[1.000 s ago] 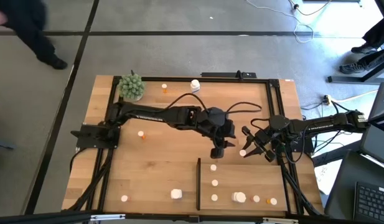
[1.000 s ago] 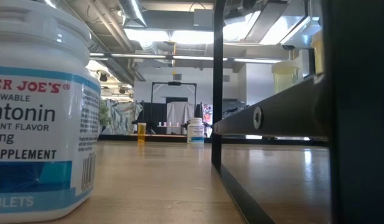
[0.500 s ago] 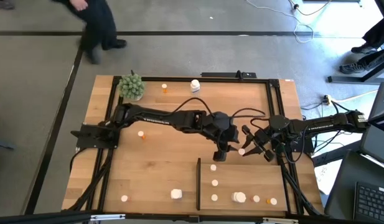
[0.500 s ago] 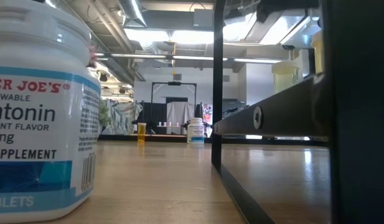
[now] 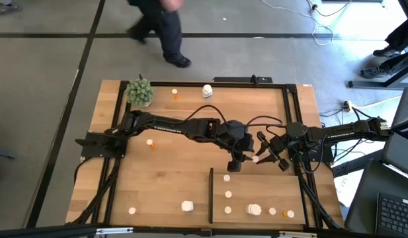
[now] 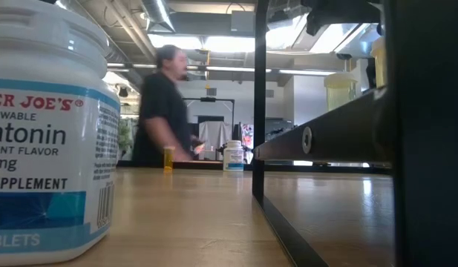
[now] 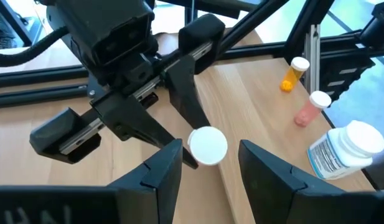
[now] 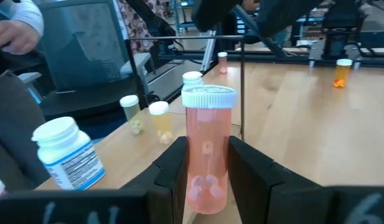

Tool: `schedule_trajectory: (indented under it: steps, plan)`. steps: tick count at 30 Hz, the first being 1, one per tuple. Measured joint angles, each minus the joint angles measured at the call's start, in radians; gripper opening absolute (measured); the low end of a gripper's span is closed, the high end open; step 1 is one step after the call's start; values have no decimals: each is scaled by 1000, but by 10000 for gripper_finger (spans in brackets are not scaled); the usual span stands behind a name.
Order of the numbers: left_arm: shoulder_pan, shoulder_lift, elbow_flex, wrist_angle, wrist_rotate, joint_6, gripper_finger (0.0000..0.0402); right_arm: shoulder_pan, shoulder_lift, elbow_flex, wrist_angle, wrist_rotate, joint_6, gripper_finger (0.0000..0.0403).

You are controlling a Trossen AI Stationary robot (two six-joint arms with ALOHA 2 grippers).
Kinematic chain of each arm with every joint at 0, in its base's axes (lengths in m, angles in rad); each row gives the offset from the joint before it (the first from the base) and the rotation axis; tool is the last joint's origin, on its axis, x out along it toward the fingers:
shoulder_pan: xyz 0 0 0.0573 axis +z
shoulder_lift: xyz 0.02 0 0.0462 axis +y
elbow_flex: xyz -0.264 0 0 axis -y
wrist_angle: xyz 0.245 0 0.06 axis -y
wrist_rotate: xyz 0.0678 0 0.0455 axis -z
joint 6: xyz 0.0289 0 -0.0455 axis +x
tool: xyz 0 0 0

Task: Pick and place medicine bottles onto shelf by color
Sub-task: Put the top pink pill bottle on the shelf aligned with the other pink pill bottle

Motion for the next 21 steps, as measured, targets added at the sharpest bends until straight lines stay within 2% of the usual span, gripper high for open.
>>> schedule_trajectory:
  steps: [5, 10, 16, 21]
  plan:
    - [0, 0, 0, 0, -3, 0, 151, 0, 0, 0, 0, 3, 1, 103]
    - [-7, 0, 0, -1, -54, -1, 151, 0, 0, 0, 0, 4, 1, 103]
    - [-13, 0, 0, -25, -59, -111, 151, 0, 0, 0, 67, 5, 1, 103]
    - [-13, 0, 0, -22, -96, -134, 151, 0, 0, 0, 122, 5, 1, 103]
